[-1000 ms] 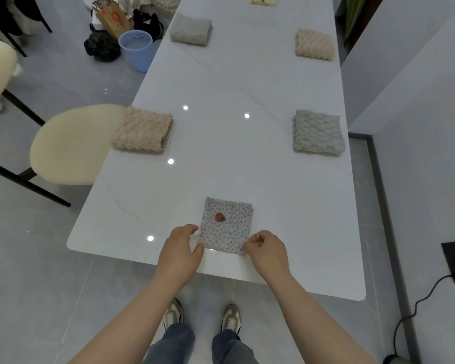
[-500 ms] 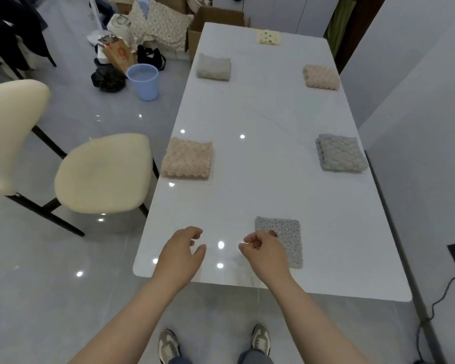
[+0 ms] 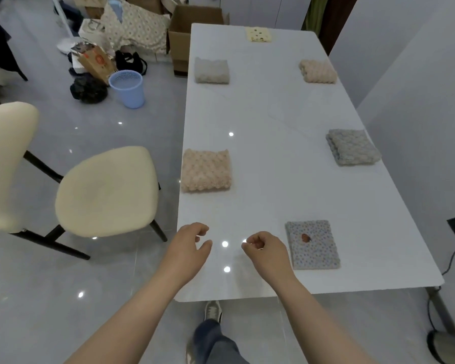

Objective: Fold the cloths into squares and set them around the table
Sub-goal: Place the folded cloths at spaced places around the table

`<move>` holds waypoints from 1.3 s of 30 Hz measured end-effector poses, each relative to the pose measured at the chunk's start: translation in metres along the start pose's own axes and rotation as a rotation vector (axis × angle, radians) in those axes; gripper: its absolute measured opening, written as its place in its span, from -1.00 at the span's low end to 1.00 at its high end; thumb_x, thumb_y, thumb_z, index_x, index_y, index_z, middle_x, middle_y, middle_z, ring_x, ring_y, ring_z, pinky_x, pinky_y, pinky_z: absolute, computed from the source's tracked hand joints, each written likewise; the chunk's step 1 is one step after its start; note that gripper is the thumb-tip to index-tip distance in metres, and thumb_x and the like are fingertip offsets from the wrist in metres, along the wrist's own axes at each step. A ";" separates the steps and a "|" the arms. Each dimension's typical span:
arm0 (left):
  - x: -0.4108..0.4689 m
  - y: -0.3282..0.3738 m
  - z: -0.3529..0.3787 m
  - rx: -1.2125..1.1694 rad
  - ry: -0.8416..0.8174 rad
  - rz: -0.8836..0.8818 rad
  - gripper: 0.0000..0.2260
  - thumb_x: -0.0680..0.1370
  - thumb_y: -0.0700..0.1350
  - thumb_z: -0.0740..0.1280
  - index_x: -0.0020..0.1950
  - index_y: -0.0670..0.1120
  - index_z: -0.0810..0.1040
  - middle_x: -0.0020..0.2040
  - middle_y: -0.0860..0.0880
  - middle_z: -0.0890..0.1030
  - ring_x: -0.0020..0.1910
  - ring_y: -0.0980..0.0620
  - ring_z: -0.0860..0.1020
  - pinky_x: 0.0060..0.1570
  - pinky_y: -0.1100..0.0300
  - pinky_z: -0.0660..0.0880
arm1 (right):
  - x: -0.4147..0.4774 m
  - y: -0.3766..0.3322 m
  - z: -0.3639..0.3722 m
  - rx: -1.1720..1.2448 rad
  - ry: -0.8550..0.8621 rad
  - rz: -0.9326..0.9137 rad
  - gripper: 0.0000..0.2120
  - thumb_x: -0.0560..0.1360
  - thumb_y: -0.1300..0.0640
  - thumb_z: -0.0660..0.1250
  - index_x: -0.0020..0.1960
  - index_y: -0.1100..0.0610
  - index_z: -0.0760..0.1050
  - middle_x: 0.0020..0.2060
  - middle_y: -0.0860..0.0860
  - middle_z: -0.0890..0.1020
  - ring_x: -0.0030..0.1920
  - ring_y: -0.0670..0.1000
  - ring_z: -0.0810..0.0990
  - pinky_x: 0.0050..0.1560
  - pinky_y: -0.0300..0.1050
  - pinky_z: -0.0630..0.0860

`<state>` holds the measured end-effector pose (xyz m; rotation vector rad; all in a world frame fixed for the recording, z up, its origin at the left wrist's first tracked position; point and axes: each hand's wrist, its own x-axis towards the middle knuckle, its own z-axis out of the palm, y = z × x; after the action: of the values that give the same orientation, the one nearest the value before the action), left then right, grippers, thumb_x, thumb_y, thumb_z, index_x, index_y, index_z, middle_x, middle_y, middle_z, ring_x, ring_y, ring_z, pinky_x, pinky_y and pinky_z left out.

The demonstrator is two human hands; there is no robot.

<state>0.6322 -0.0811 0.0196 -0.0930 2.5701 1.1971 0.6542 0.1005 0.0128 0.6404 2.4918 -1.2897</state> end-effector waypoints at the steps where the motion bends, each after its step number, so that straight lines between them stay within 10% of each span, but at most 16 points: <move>1: 0.006 0.000 -0.004 0.001 0.004 0.000 -0.74 0.55 -0.11 0.29 0.24 -0.04 0.48 0.17 0.06 0.50 0.06 0.13 0.48 0.00 0.30 0.37 | 0.006 -0.004 0.002 -0.002 0.000 0.004 -0.87 0.49 0.09 0.35 0.00 0.11 0.55 -0.15 -0.05 0.58 -0.13 -0.06 0.55 -0.20 -0.32 0.42; 39: 0.184 -0.024 -0.114 0.251 -0.536 0.410 -0.80 0.54 -0.14 0.29 0.15 -0.08 0.52 0.05 0.02 0.51 0.04 0.06 0.51 0.01 0.27 0.40 | 0.034 -0.093 0.117 0.275 0.402 0.466 -0.88 0.49 0.10 0.34 -0.04 0.14 0.55 -0.22 -0.07 0.55 -0.23 -0.11 0.50 -0.31 -0.29 0.34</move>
<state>0.4341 -0.1707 0.0158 0.7371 2.2753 0.8486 0.5822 -0.0337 -0.0030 1.5754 2.2413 -1.4262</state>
